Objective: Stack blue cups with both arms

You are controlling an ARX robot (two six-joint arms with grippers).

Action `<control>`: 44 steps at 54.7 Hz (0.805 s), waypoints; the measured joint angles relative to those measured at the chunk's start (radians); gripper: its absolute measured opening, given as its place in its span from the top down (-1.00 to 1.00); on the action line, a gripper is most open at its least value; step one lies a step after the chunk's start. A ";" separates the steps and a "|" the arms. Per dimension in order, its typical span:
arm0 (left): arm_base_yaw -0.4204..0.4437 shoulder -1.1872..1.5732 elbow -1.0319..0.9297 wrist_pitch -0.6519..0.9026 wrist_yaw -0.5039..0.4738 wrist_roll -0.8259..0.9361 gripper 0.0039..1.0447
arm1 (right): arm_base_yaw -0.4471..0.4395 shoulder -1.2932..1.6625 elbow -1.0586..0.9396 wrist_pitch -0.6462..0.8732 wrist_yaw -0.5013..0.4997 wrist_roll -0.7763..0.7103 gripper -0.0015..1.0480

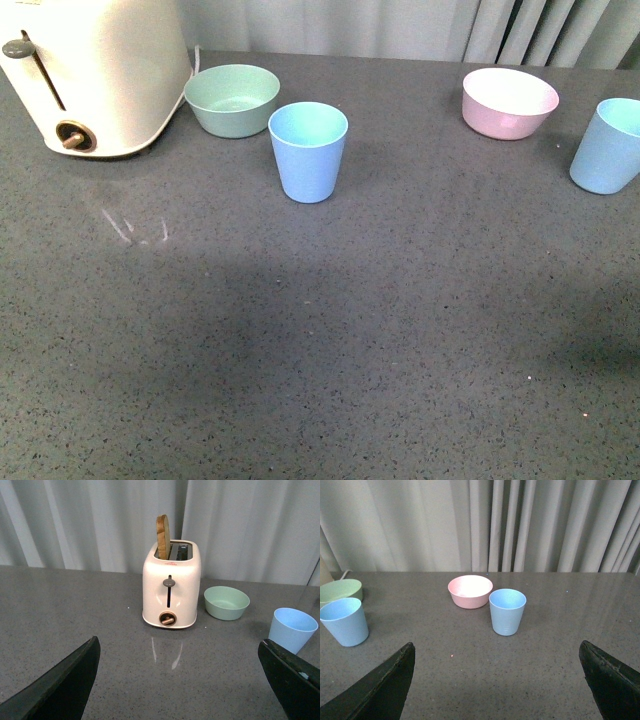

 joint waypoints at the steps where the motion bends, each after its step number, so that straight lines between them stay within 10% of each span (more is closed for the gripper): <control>1: 0.000 0.000 0.000 0.000 0.000 0.000 -0.84 | 0.000 0.000 0.000 0.000 0.000 0.000 -0.83; 35: 0.002 0.002 0.002 -0.003 0.006 0.000 -0.84 | 0.000 0.000 0.000 0.000 0.000 0.000 -0.83; 44: 0.042 0.388 0.226 -0.446 0.325 0.055 -0.84 | 0.000 0.000 0.000 0.000 -0.002 0.001 -0.83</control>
